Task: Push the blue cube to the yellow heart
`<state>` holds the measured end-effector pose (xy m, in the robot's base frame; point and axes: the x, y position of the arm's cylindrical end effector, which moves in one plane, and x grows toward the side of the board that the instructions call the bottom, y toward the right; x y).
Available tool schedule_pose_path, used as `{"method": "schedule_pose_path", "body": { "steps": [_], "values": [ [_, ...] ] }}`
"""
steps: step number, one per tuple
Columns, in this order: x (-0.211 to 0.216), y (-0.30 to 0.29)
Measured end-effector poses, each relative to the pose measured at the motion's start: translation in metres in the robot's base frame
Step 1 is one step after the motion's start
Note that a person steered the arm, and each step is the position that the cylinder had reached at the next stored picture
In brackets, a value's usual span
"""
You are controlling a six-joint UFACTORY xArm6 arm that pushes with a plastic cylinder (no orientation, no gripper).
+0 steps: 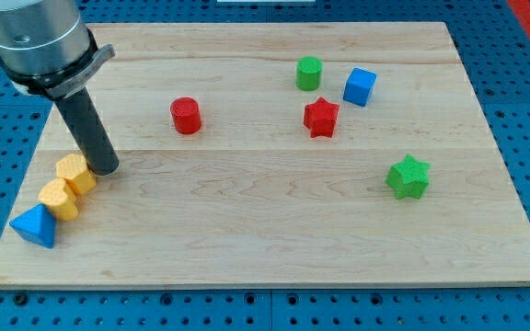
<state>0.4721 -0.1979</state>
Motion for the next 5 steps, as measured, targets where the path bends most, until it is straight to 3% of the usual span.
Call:
{"method": "schedule_pose_path", "body": {
  "steps": [2,3,5],
  "values": [
    [0.004,-0.003],
    [-0.015,0.063],
    [-0.031,0.284]
  ]
}}
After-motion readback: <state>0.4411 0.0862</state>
